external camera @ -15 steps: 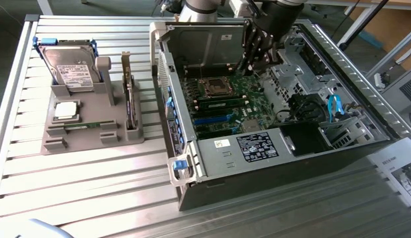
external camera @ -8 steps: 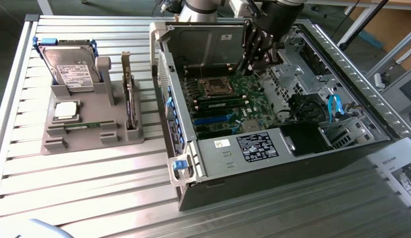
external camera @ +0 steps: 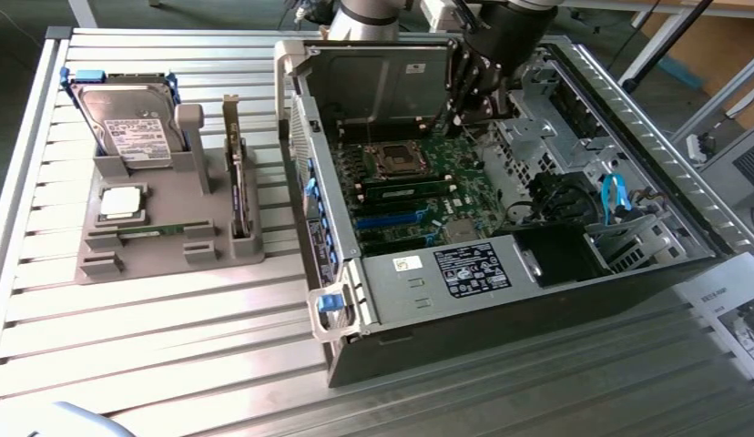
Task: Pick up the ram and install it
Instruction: 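Press down the ram until it locks into place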
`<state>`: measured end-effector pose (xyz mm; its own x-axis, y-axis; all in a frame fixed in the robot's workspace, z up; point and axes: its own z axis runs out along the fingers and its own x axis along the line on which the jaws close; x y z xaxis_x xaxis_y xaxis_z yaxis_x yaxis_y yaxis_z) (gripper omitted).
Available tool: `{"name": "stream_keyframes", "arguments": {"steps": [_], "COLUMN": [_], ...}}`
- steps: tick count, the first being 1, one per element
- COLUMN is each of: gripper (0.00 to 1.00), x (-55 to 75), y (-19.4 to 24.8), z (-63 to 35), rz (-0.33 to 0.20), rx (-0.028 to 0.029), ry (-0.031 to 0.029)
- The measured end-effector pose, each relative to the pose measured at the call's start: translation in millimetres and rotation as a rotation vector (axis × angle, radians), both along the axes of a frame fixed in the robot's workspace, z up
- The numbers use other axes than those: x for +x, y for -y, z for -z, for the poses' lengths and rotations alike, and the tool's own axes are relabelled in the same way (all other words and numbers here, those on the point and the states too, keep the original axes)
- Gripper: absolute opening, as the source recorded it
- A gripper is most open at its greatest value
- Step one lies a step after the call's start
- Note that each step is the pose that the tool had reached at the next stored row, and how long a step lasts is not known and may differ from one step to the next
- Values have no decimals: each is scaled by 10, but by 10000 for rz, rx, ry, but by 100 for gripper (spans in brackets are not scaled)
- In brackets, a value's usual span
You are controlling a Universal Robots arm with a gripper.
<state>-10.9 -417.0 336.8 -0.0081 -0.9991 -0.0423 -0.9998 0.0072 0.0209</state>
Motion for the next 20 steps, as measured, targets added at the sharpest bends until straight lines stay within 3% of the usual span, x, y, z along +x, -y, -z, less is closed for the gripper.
{"name": "stream_keyframes", "arguments": {"steps": [4,5,8,20], "gripper": [10,10,10,10], "x": [5,62,394,414], "y": [0,0,0,0], "z": [0,0,0,141], "rz": [-1,-1,-1,-1], "rx": [0,-1,0,0], "ry": [0,0,0,0]}}
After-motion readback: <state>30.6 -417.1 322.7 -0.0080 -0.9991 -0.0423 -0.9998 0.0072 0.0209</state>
